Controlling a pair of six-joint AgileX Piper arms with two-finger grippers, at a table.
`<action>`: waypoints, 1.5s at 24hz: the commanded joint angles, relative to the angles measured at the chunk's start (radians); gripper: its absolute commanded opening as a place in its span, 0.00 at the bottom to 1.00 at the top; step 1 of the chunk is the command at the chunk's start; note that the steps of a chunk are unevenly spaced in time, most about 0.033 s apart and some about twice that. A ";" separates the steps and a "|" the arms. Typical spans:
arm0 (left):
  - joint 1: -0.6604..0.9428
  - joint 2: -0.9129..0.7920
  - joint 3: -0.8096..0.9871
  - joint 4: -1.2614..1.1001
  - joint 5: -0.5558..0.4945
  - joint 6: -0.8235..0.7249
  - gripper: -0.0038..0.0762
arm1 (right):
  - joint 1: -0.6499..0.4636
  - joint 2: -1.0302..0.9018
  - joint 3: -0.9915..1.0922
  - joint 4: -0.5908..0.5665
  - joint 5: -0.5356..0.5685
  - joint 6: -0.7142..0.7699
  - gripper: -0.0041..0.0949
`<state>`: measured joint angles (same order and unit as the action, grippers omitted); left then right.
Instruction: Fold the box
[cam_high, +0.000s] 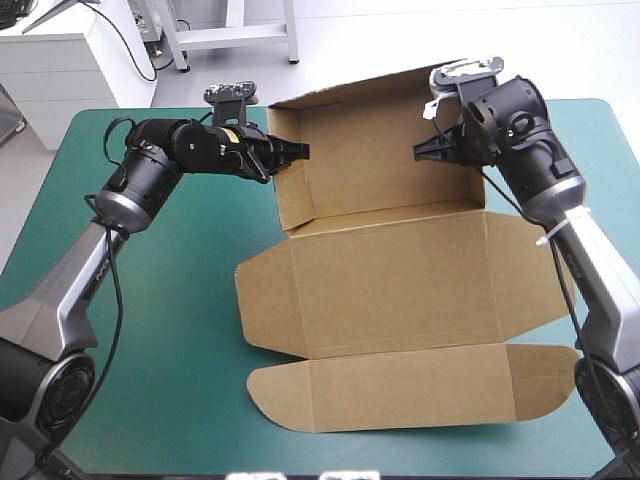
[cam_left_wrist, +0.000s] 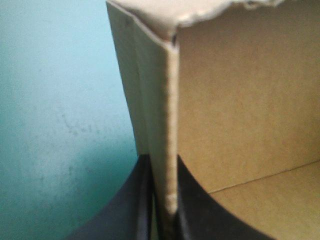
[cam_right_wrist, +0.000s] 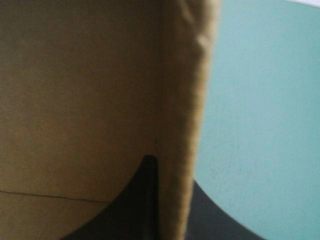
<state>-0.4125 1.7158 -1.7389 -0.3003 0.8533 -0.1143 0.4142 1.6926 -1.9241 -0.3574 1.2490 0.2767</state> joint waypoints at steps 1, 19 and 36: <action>-0.026 -0.012 -0.063 -0.006 0.052 -0.032 0.04 | 0.018 -0.030 0.068 0.100 -0.004 0.016 0.02; -0.058 0.169 -0.063 0.113 0.418 -0.072 0.04 | -0.002 0.004 0.367 0.302 -0.091 -0.018 0.02; -0.056 0.186 -0.063 0.106 0.433 -0.023 0.38 | -0.082 0.024 0.364 0.366 -0.068 -0.082 0.22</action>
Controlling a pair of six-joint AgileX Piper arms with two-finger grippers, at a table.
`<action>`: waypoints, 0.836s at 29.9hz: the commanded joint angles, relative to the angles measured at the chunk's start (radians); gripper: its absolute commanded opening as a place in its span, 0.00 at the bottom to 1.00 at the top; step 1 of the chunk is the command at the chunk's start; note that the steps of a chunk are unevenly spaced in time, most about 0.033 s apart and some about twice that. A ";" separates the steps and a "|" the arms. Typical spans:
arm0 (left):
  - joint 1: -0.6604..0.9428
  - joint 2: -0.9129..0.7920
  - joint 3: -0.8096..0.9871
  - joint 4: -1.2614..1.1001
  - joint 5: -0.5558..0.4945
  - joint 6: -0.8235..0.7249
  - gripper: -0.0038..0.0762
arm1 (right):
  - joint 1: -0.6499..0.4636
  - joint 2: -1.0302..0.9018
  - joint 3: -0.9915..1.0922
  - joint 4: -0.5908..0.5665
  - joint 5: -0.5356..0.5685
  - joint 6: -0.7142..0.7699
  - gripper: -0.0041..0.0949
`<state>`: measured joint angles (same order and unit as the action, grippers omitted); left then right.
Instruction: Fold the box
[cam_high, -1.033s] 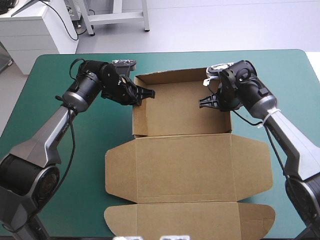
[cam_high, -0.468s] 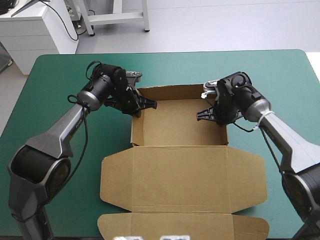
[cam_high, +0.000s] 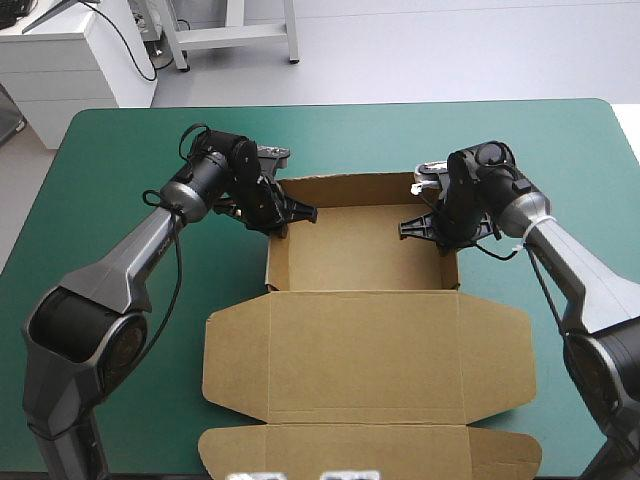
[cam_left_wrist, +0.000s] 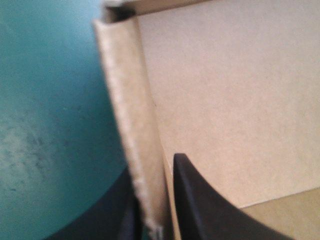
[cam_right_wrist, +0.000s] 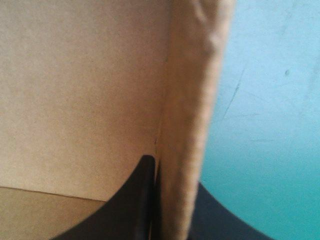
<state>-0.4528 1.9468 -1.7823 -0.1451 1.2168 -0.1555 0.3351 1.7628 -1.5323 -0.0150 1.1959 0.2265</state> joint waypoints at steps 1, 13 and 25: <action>-0.015 -0.045 -0.019 -0.049 0.069 0.018 0.44 | -0.003 -0.046 -0.029 0.023 -0.015 -0.032 0.27; -0.014 -0.049 -0.069 0.007 0.074 0.018 0.69 | -0.041 -0.049 -0.222 -0.025 0.048 -0.032 0.65; -0.014 -0.211 -0.195 0.085 0.074 0.129 0.05 | -0.041 -0.156 -0.255 -0.026 0.048 -0.016 0.65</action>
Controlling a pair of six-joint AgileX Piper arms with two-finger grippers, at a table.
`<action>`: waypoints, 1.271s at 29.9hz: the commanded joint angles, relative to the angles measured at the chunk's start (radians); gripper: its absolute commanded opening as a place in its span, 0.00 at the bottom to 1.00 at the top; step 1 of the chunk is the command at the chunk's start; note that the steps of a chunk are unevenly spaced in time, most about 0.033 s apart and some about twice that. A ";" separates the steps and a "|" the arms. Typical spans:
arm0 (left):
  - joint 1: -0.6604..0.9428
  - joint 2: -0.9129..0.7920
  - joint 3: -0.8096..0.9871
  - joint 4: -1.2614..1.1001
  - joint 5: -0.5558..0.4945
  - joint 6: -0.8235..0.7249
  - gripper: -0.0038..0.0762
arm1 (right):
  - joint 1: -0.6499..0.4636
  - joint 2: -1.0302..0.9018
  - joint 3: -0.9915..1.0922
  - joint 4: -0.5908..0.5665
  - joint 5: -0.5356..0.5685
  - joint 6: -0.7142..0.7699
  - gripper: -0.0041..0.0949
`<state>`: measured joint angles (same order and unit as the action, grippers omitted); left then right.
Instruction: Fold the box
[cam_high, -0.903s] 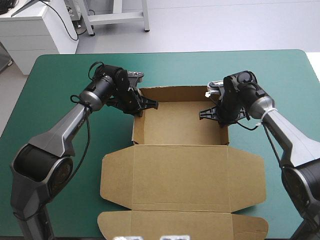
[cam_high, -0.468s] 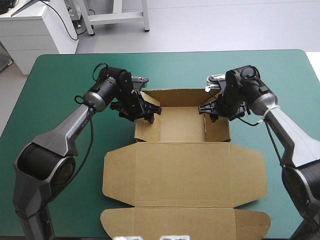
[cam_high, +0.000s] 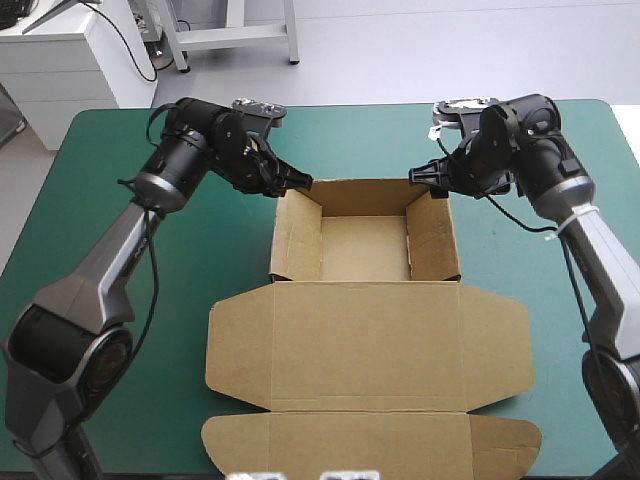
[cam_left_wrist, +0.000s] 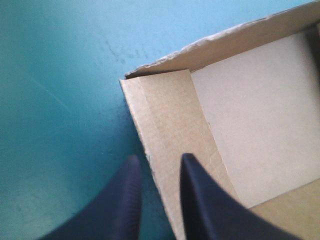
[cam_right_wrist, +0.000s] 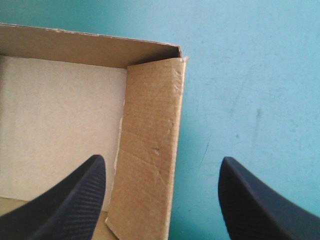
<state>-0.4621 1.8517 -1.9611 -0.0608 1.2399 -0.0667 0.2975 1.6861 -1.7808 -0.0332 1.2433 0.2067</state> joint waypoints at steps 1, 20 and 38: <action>-0.005 -0.143 -0.005 0.001 0.051 0.040 0.05 | -0.004 -0.091 0.007 -0.003 0.001 0.003 0.65; -0.005 -0.774 0.751 0.084 -0.095 0.021 0.04 | -0.004 -0.005 0.192 -0.005 -0.074 0.025 0.65; -0.005 -1.310 1.261 0.092 -0.249 0.021 0.04 | -0.004 0.119 0.192 0.081 -0.097 -0.015 0.32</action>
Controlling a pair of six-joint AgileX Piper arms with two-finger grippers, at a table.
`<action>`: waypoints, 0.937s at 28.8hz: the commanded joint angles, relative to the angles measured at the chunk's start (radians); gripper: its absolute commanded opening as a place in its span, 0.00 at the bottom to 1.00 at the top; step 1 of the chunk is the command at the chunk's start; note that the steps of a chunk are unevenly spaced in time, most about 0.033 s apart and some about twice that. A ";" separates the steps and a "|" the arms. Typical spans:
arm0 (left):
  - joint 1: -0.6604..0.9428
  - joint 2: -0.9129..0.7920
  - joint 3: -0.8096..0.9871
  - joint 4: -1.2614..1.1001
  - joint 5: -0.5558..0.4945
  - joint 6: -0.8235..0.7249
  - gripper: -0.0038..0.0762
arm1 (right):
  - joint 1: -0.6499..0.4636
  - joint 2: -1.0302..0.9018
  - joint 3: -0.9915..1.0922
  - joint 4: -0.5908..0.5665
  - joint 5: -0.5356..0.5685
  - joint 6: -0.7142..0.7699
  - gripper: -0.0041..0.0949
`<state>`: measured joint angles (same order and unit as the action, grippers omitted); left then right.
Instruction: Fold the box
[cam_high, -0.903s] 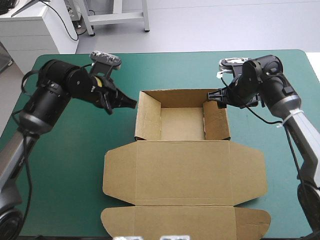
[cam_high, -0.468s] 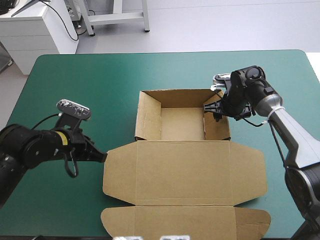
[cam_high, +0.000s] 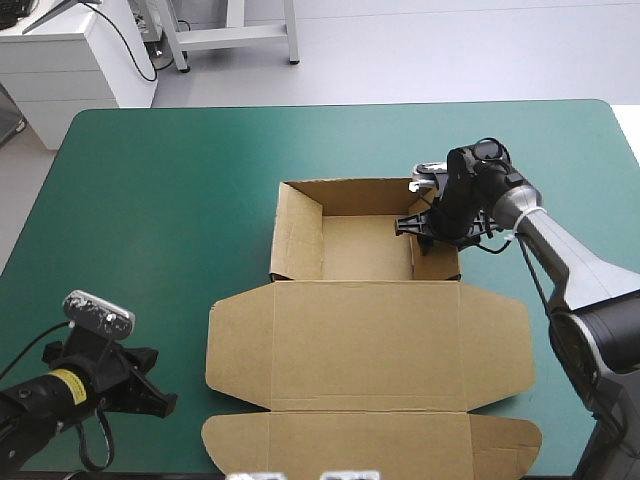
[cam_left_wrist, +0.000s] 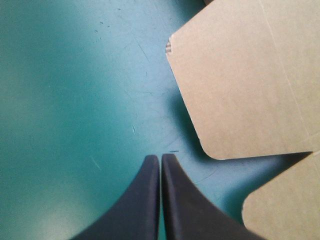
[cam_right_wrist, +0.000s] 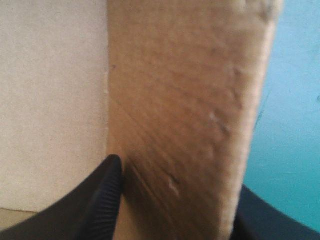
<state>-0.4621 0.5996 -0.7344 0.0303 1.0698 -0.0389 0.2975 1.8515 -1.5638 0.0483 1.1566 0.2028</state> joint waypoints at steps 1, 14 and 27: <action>-0.005 -0.078 0.052 0.001 -0.084 -0.006 0.04 | -0.004 -0.046 -0.025 -0.003 -0.010 -0.011 0.24; -0.005 -0.229 0.150 0.001 -0.158 -0.006 0.04 | -0.117 -0.127 -0.222 -0.094 0.089 -0.090 0.02; -0.005 -0.229 0.150 0.001 -0.205 -0.018 0.04 | -0.619 -0.291 -0.320 -0.189 0.084 -0.233 0.02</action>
<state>-0.4621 0.3625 -0.5622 0.0316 0.9317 -0.0474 -0.2356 1.5829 -1.8544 -0.1730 1.2505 -0.0399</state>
